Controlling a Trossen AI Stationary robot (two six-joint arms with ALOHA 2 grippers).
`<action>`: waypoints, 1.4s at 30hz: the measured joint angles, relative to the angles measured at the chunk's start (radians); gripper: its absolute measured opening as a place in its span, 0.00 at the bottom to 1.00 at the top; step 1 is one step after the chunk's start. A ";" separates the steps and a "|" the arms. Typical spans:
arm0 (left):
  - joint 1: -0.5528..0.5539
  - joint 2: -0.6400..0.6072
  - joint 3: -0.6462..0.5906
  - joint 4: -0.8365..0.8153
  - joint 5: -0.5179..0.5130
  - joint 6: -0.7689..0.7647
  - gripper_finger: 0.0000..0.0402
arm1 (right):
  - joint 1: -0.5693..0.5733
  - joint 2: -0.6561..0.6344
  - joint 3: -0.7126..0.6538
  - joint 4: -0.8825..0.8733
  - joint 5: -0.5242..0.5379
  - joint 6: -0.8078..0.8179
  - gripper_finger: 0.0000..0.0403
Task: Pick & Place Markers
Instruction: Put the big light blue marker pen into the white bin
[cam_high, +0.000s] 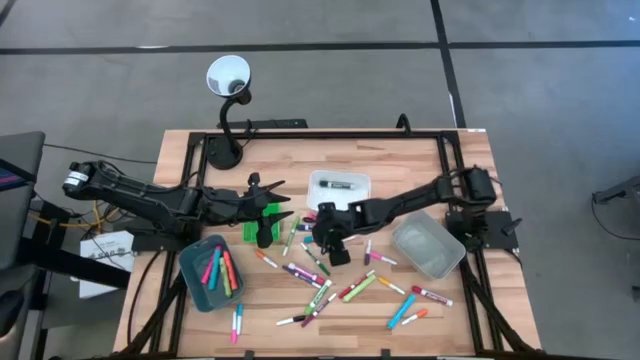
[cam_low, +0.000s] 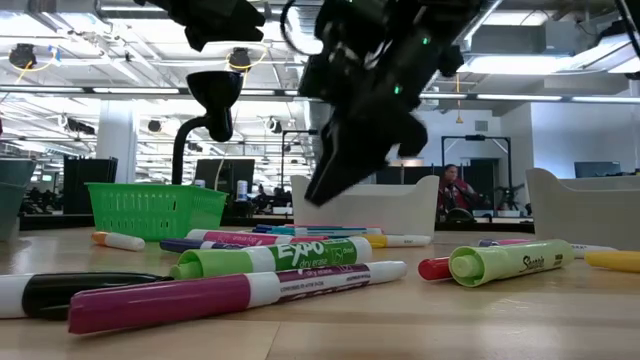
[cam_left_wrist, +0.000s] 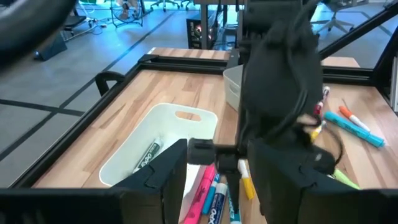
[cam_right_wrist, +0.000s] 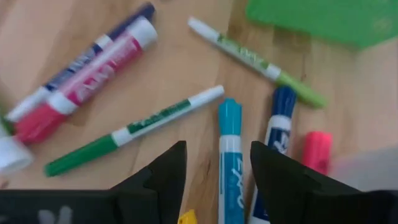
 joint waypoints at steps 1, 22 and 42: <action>0.000 0.000 0.000 0.000 0.000 -0.001 0.41 | 0.000 0.012 0.002 -0.002 0.001 0.013 0.41; 0.000 0.000 0.000 0.028 0.000 -0.003 0.41 | -0.025 0.071 0.010 0.017 -0.021 0.062 0.13; 0.000 0.000 0.000 0.031 0.000 -0.003 0.41 | -0.290 -0.148 -0.126 -0.119 0.053 0.138 0.14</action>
